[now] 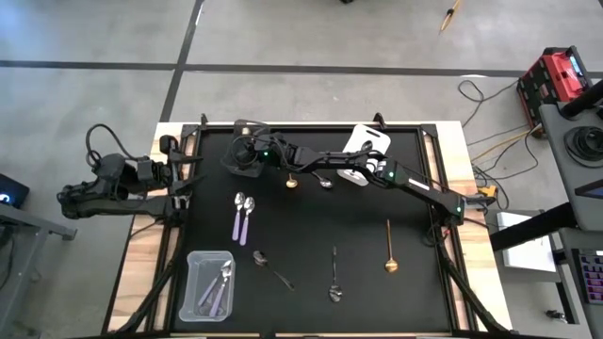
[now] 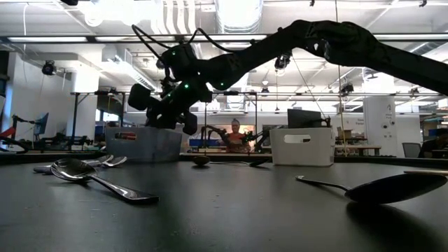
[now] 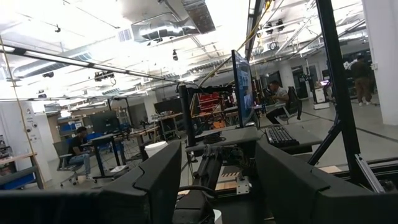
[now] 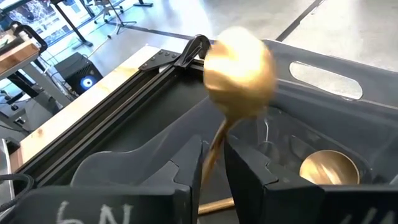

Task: Sort silverware by color (type)
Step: Put the gold spoon into the black bin, then put the black spoon into the white bin

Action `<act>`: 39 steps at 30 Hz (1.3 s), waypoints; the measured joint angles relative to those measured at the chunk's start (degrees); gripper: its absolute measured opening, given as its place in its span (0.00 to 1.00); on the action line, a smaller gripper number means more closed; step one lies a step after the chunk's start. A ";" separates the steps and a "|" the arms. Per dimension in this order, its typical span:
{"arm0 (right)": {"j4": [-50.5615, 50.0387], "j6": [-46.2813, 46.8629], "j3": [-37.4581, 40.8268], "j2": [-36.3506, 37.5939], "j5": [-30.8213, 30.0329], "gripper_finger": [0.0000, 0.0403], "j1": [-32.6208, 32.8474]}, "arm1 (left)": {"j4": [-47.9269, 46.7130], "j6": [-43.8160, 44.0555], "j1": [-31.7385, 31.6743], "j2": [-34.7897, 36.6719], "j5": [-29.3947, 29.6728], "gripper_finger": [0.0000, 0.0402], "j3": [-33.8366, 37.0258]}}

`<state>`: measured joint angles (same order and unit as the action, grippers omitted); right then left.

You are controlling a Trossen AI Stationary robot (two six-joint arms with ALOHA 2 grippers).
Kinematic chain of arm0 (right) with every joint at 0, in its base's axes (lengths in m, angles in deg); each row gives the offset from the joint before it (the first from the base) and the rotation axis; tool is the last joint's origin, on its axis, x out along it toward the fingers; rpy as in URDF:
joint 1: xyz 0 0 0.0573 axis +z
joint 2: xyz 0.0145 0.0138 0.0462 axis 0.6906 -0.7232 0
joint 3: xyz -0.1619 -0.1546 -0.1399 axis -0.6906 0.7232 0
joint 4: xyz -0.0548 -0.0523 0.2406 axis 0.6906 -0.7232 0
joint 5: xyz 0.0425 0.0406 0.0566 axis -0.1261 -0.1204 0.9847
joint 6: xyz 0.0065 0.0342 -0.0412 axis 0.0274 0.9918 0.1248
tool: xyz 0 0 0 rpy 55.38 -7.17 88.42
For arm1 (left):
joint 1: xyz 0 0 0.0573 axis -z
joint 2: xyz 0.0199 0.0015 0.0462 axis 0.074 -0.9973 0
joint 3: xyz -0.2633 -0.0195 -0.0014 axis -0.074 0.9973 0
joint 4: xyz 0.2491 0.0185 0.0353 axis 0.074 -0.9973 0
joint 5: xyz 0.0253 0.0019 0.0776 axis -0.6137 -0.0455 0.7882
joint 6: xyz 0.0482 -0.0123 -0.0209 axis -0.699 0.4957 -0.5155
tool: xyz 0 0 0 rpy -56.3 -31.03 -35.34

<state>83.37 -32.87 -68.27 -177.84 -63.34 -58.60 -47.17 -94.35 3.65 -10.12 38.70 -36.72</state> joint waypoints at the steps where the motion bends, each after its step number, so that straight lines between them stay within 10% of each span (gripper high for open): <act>1: 0.00 0.00 0.00 0.00 0.00 0.15 0.00 | 0.00 0.00 0.01 0.00 0.00 0.47 0.00; 25: -1.11 -2.49 0.02 2.69 0.02 0.14 0.48 | 0.00 -0.39 -0.01 -0.02 0.00 0.47 0.11; 39: -27.73 -9.57 0.02 14.85 -0.46 0.14 4.60 | 0.38 -0.08 -0.02 -2.44 0.35 0.47 0.13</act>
<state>55.64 -42.44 -68.25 -162.99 -63.80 -54.00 -46.79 -94.43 3.63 -12.56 39.05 -36.59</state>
